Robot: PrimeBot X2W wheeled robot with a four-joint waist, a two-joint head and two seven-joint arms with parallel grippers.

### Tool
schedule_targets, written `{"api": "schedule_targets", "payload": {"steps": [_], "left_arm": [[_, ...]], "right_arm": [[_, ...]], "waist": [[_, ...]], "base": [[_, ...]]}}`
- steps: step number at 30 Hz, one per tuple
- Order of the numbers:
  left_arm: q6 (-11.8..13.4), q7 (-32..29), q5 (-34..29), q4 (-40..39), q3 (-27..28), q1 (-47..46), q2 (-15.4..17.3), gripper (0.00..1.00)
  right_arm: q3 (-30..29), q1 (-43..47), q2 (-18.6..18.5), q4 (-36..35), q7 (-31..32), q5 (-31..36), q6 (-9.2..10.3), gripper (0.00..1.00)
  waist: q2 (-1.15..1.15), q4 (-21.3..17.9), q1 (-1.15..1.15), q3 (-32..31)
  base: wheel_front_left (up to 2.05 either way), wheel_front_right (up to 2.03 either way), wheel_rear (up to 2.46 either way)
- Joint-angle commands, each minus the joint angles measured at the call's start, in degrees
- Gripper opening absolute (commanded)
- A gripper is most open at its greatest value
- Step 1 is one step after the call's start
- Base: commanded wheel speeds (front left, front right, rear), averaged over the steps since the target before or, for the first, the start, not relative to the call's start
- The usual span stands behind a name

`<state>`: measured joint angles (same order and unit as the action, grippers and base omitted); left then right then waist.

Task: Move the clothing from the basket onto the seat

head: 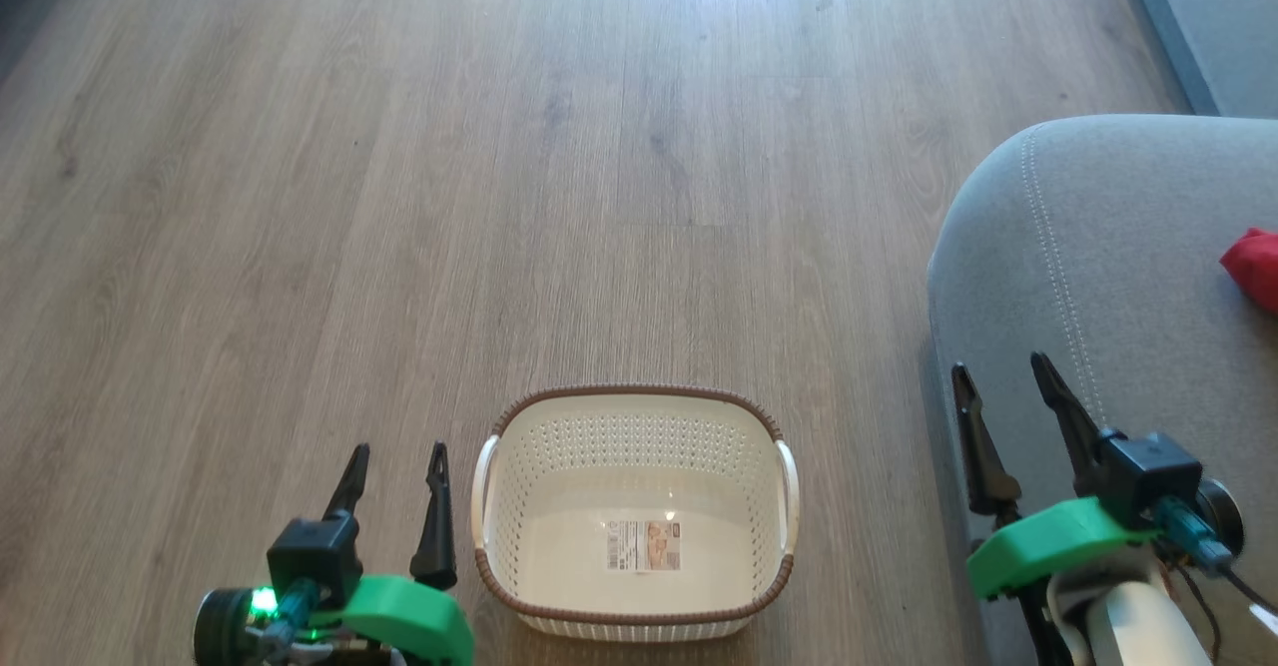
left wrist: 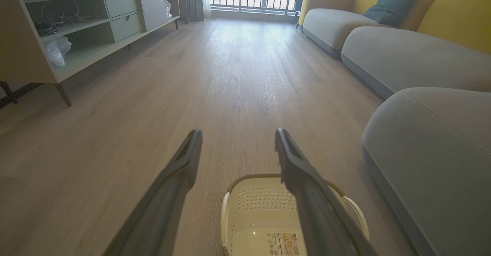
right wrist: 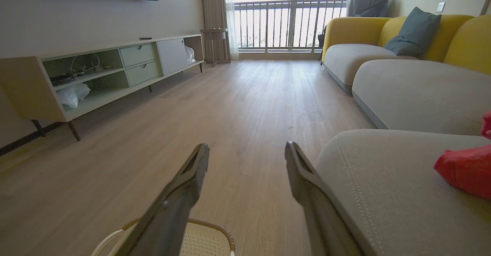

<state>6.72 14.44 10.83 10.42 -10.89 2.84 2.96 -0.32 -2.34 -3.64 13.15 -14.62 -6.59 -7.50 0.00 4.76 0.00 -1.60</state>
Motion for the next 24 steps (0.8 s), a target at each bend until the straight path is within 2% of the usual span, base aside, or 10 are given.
{"api": "schedule_targets", "payload": {"steps": [1,24], "left_arm": [[0.0,0.6,0.3,-1.5,2.0,-0.8,-0.1,1.00],[-2.6,0.6,1.9,0.3,4.3,0.0,-0.1,1.00]], "right_arm": [[0.5,-1.0,0.2,-1.5,-0.4,0.1,0.01,1.00],[0.8,-0.3,0.8,-0.7,-0.4,-0.3,0.01,1.00]], "waist": [[0.00,-0.1,0.00,-0.1],[0.00,-0.4,0.00,-0.6]], "base": [[0.00,0.00,0.00],[0.00,0.00,0.00]]}}
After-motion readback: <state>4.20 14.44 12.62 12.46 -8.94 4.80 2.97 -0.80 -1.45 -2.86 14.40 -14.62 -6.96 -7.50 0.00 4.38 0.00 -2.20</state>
